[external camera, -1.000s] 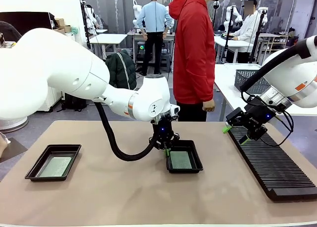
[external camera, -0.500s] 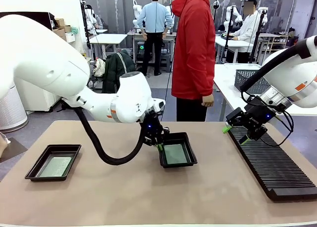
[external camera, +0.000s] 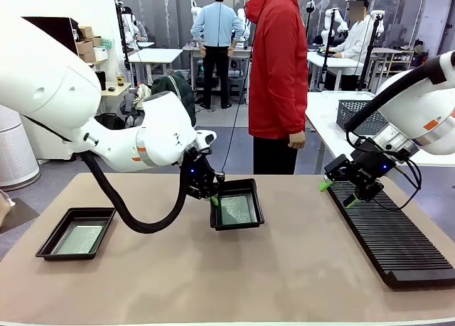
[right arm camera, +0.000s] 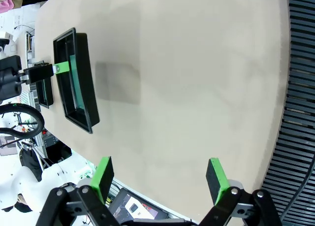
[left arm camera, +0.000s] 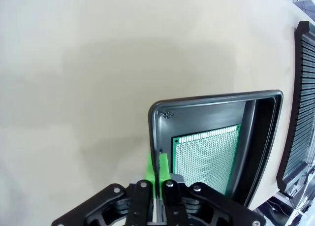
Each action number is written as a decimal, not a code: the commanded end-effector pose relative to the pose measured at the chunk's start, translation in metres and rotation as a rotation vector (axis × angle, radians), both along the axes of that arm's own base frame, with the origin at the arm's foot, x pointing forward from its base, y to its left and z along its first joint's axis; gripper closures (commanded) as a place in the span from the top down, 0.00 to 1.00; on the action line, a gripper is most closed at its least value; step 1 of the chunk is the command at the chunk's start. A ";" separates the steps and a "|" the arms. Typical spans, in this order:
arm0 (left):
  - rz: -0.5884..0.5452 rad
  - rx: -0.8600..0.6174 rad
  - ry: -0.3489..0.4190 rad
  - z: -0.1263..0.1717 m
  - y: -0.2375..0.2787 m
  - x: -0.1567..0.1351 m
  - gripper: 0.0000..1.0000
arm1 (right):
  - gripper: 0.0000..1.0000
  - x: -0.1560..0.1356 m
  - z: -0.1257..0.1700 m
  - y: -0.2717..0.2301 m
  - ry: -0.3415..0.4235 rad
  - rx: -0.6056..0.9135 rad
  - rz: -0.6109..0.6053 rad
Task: Inspect and transfer BCBs to ESD trays.
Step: Pick up the ESD tray and place it on the left side of the table.
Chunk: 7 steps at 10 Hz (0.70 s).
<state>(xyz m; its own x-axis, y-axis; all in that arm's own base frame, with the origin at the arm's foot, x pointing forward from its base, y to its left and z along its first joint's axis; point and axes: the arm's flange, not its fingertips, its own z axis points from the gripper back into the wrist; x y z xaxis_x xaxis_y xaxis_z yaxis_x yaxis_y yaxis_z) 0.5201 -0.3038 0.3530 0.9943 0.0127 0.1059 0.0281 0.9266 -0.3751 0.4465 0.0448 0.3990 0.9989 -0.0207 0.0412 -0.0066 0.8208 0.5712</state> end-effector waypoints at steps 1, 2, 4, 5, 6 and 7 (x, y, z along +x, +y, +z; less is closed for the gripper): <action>-0.051 -0.021 0.036 0.005 0.030 -0.010 0.00 | 1.00 -0.001 0.002 0.001 0.008 -0.020 -0.016; -0.081 -0.011 0.042 0.008 0.044 -0.012 0.00 | 1.00 -0.001 0.002 0.001 0.008 -0.020 -0.016; -0.090 0.013 0.057 0.007 0.079 -0.021 0.00 | 1.00 -0.001 0.002 0.001 0.008 -0.020 -0.016; -0.093 0.031 0.063 0.006 0.096 -0.028 0.00 | 1.00 -0.001 0.002 0.001 0.008 -0.020 -0.016; -0.079 0.043 0.074 0.005 0.115 -0.035 0.00 | 1.00 -0.001 0.002 0.001 0.008 -0.020 -0.016; -0.065 0.056 0.079 0.005 0.137 -0.042 0.00 | 1.00 -0.001 0.002 0.001 0.008 -0.020 -0.016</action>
<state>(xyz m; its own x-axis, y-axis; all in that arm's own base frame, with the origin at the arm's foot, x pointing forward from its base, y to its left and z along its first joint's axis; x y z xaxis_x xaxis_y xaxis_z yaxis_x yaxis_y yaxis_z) 0.4922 -0.1857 0.3542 0.9982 -0.0531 0.0289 0.0596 0.9465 -0.3172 0.4464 0.0447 0.3990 0.9989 -0.0209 0.0412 -0.0064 0.8209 0.5711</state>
